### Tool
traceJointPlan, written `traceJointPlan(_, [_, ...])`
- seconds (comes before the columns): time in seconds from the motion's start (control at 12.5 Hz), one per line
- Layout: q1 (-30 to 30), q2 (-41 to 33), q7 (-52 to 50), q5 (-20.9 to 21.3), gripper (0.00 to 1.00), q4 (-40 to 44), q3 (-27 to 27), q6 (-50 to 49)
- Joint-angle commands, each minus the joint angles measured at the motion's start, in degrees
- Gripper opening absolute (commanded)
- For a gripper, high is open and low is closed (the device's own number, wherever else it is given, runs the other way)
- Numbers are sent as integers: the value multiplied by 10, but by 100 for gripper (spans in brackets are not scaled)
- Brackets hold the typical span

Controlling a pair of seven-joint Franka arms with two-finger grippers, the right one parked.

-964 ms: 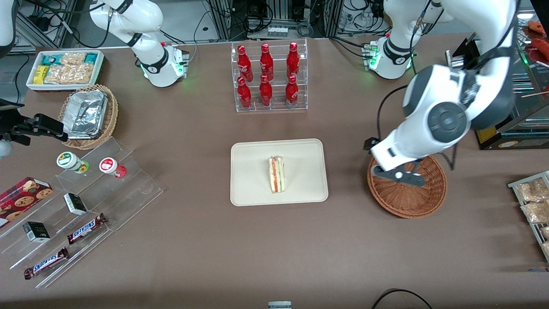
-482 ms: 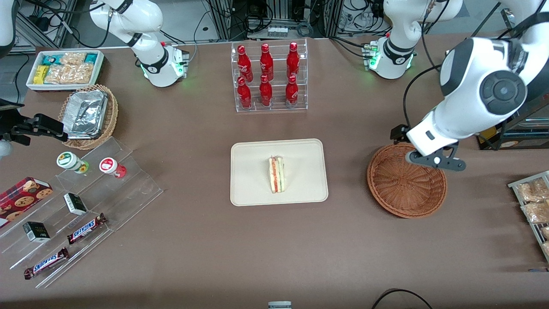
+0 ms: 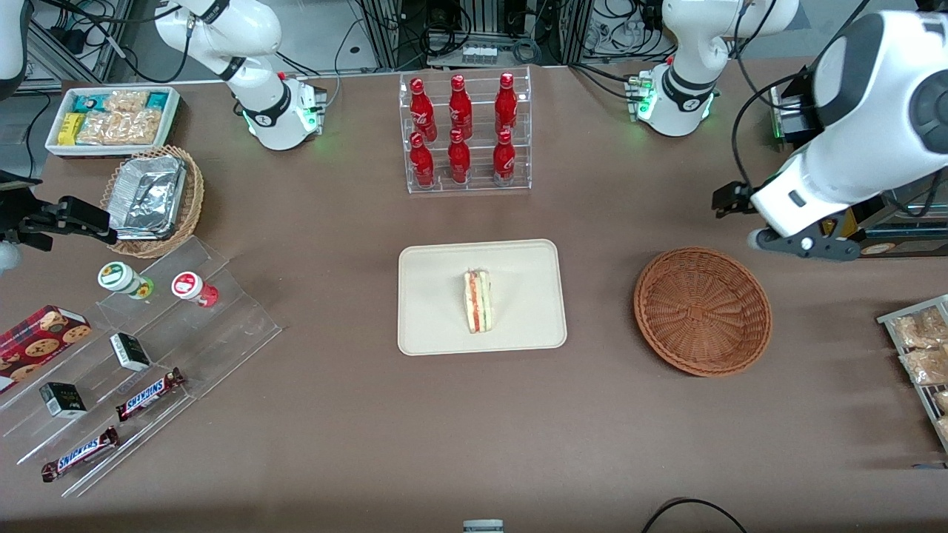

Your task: Place sandwich from basket to tray

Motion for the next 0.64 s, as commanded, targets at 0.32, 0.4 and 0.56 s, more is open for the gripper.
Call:
traceJointPlan(0.32, [36,-29,11,6,100,58,15,-102])
traceJointPlan(0.4, [69,-34,12,5,100,58,-13,-109])
traceJointPlan(0.56, [54,-37,12,9,100,58,-1,-108])
